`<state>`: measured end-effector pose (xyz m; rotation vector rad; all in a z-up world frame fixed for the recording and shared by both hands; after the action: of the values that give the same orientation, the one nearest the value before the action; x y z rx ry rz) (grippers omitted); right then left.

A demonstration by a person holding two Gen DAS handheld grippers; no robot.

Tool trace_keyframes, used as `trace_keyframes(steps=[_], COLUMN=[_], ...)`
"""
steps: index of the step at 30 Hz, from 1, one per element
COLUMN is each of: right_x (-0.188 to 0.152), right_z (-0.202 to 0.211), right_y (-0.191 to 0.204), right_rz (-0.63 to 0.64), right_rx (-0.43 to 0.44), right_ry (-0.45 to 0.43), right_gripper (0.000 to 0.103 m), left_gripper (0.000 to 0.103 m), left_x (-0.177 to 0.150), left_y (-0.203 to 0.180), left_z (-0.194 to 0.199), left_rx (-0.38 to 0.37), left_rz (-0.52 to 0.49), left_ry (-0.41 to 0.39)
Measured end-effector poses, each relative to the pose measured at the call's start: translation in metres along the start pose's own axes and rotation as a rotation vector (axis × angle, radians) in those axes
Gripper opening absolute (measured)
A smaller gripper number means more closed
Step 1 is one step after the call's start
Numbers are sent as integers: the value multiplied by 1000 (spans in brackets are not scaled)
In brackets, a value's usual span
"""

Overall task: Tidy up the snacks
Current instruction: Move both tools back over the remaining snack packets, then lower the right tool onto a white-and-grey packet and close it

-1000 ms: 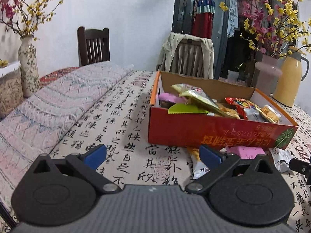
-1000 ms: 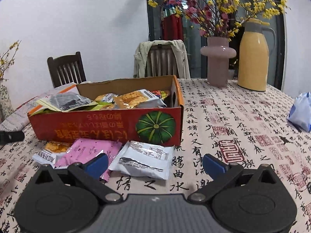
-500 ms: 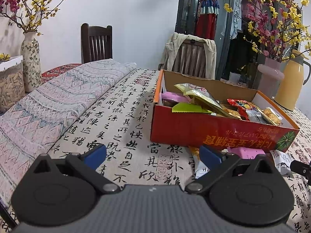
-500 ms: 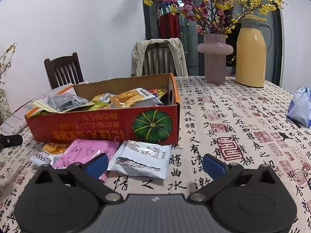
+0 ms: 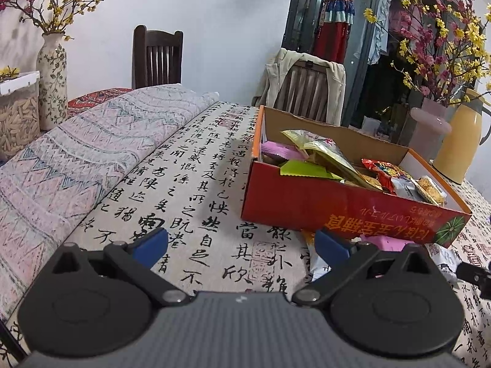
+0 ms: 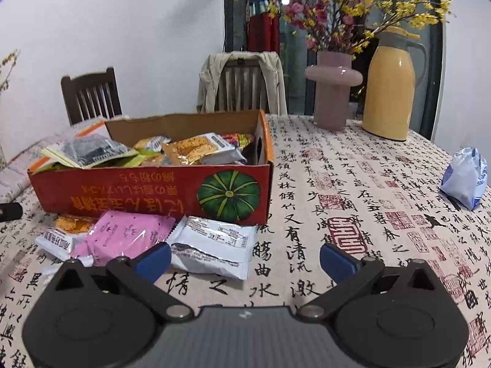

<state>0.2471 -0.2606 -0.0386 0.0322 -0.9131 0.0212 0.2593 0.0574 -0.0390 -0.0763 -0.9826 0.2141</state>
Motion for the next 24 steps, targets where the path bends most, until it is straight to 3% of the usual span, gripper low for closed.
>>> trace_keyframes(steps=[7, 13, 19, 24], right_x=[21, 14, 8, 9], right_z=[-36, -59, -56, -56], right_y=[11, 25, 24, 23], right_rz=[-24, 23, -10, 8], right_rx=[7, -15, -17, 2], right_ry=[103, 173, 128, 144], right_gripper=[103, 103, 103, 103], left_gripper=[103, 103, 103, 103], left_x=[0, -1, -1, -2], left_y=[2, 3, 4, 4], left_z=[1, 0, 0, 0], left_rx=[-3, 0, 1, 1], left_rz=[14, 19, 22, 23], left_ry=[3, 14, 14, 16])
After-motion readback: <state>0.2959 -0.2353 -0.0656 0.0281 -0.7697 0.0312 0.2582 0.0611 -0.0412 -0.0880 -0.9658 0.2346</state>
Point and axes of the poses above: each gripper's, at about its wrist camera, not at the fingertips, and z roughly against the way its jaws point, y to its left, x to its top, the point moved 3 cm from there along -z, roughly the way its jaws point, and after that the axes turned 2 degrees about y, right-handed, at the moved point
